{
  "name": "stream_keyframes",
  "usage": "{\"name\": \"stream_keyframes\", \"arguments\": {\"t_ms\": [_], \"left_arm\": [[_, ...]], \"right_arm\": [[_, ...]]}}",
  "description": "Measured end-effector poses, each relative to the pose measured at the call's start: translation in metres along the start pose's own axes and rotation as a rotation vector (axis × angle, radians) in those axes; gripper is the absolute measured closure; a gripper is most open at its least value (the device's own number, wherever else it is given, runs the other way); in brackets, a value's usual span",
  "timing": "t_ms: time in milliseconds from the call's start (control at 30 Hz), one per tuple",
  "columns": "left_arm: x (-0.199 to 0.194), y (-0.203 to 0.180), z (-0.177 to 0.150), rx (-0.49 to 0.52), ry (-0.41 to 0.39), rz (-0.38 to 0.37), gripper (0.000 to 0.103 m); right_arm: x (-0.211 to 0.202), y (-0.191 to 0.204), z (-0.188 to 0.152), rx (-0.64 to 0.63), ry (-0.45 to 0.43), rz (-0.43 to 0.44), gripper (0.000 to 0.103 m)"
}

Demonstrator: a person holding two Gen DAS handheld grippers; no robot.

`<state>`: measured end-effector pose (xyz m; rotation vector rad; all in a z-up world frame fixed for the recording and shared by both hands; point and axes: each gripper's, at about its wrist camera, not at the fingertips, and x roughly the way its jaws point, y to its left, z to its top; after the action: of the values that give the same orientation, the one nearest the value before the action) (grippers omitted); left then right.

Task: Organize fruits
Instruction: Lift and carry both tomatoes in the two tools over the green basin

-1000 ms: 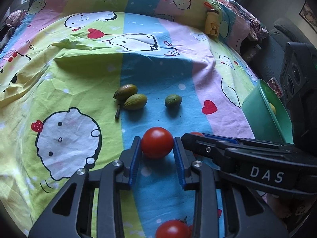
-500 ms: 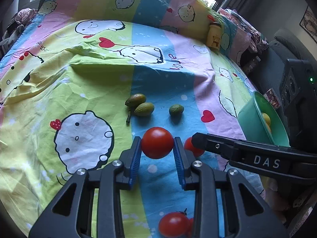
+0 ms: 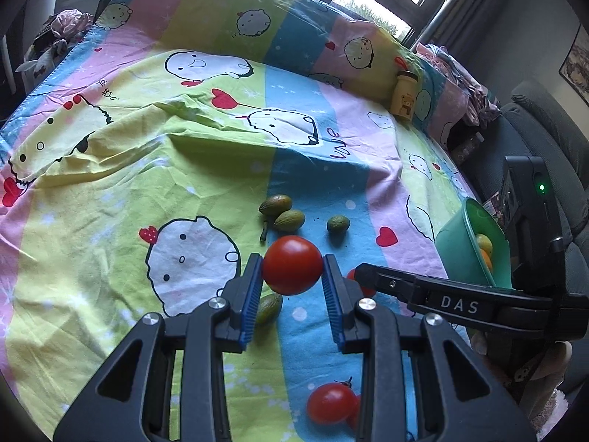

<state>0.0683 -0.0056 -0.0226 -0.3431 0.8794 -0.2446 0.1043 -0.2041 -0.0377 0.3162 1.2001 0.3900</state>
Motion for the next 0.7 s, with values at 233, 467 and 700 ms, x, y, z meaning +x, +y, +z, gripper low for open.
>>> {"name": "stream_keyframes", "arguments": {"t_ms": [233,467,700], "left_arm": [[-0.004,0.001,0.000,-0.008,-0.009,-0.007,0.071],[-0.009,0.002,0.000,-0.014,-0.019,-0.015,0.071],[-0.024,-0.006,0.002,0.001,-0.064,-0.034,0.071]], "right_arm": [[0.009,0.006,-0.001,-0.014,0.025,0.003,0.076],[0.012,0.011,-0.004,-0.040,0.016,-0.039,0.076],[-0.010,0.005,-0.003,-0.030,-0.042,-0.052,0.076]]}}
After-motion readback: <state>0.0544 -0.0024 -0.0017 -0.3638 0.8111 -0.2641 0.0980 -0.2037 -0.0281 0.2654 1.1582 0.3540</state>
